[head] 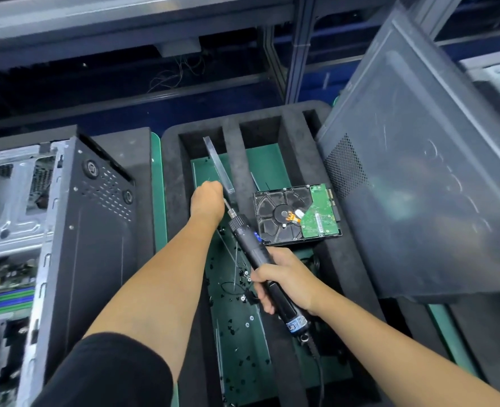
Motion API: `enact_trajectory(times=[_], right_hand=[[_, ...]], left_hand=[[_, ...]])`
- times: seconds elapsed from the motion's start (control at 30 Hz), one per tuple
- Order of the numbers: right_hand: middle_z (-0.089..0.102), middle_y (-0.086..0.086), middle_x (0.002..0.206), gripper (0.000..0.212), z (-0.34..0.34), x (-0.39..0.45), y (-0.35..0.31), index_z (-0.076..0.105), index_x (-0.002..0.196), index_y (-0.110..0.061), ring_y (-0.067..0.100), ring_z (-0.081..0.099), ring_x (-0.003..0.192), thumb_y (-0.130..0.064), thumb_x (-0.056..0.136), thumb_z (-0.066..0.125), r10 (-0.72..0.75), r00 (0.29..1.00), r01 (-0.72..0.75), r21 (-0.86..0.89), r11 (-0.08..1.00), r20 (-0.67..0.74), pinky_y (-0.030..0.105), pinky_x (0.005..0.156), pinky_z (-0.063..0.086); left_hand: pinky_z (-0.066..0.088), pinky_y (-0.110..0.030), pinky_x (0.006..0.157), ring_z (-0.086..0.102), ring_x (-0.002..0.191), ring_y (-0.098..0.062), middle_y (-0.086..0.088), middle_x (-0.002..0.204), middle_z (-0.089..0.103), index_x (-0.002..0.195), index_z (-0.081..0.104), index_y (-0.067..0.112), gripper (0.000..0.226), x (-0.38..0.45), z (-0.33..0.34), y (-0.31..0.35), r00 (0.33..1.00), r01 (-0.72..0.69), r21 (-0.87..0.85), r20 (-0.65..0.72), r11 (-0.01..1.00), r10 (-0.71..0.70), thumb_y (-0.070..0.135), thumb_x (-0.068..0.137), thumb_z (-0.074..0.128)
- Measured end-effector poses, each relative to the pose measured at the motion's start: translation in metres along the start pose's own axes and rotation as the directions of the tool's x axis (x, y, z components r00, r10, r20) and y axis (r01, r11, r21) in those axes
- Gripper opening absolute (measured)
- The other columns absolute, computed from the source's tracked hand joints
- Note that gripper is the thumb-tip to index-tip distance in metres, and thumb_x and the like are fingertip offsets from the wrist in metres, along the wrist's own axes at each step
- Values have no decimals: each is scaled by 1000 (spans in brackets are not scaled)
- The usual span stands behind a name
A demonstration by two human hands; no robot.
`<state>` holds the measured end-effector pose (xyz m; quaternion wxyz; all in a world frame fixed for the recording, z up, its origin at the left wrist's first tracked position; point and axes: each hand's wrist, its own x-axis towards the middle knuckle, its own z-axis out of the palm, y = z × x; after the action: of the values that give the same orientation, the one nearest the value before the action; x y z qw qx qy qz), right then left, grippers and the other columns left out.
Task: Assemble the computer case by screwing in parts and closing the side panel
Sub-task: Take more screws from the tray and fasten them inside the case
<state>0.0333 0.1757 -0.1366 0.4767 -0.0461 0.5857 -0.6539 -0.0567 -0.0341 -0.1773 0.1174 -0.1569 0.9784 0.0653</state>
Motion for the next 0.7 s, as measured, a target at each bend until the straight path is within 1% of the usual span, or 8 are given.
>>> enact_trajectory(times=[0.1, 0.17, 0.23, 0.37, 0.47, 0.53, 0.6, 0.7], right_hand=[[56, 18, 61, 11, -1, 0, 1, 50, 80, -9, 25, 51, 42, -9, 81, 61, -11, 1000, 11, -7, 1000, -1, 28, 45, 45], [57, 18, 61, 11, 0, 1, 1, 51, 79, -10, 25, 51, 42, -9, 80, 61, -16, 1000, 16, -8, 1000, 0, 28, 44, 45], [56, 18, 60, 11, 1, 2, 2, 50, 77, -9, 24, 51, 41, -9, 79, 61, -11, 1000, 11, -4, 1000, -7, 28, 43, 44], [56, 17, 59, 12, 1, 3, 3, 49, 77, -9, 25, 51, 41, -11, 79, 61, -15, 1000, 14, -27, 1000, -18, 29, 44, 44], [56, 19, 60, 11, 2, 2, 3, 51, 75, -9, 26, 51, 42, -10, 81, 60, -34, 999, 32, -52, 998, -28, 30, 43, 44], [56, 19, 61, 11, 2, 0, 3, 51, 74, -8, 26, 51, 43, -10, 81, 60, -37, 998, 35, -64, 997, -42, 31, 43, 44], [56, 18, 61, 11, 4, -3, 1, 51, 75, -7, 26, 51, 43, -10, 82, 60, -40, 997, 34, -103, 994, -59, 31, 44, 45], [55, 14, 59, 12, 17, -11, -2, 49, 80, -6, 27, 52, 43, -7, 86, 59, -51, 990, 21, -223, 975, -129, 33, 44, 46]], left_hand=[[44, -36, 70, 59, 92, -36, -21, 101, 57, 78, 52, 2, 19, -1, -3, 1, 998, 63, -52, 13, 997, -62, -18, 78, 52], [46, -31, 79, 55, 101, -29, -17, 106, 55, 91, 60, -1, 9, 0, -7, 0, 997, 76, -61, 21, 995, -75, -7, 85, 57], [45, -27, 81, 53, 102, -25, -14, 108, 56, 95, 61, 0, 7, -2, -9, -1, 997, 83, -112, 6, 990, -83, 3, 89, 59], [41, -26, 67, 49, 76, -23, -16, 109, 50, 86, 54, 1, 9, -10, -15, 0, 983, 167, -290, -24, 942, -182, 3, 86, 63], [50, -32, 73, 57, 82, -28, -18, 96, 55, 86, 61, -6, 6, -18, -21, 3, 985, 144, -364, -39, 920, -170, -1, 85, 57], [53, -34, 79, 56, 81, -24, -12, 87, 56, 77, 61, 1, 15, -29, -28, 3, 986, 120, -404, -56, 907, -156, -5, 85, 51], [53, -32, 78, 50, 74, -19, -8, 78, 53, 71, 58, 6, 22, -45, -42, 1, 978, 141, -437, -77, 888, -193, -8, 83, 47], [55, -35, 79, 65, 79, -35, -7, 63, 51, 57, 54, 5, 27, -69, -70, -3, 968, 153, -446, -113, 882, -225, -10, 76, 44]])
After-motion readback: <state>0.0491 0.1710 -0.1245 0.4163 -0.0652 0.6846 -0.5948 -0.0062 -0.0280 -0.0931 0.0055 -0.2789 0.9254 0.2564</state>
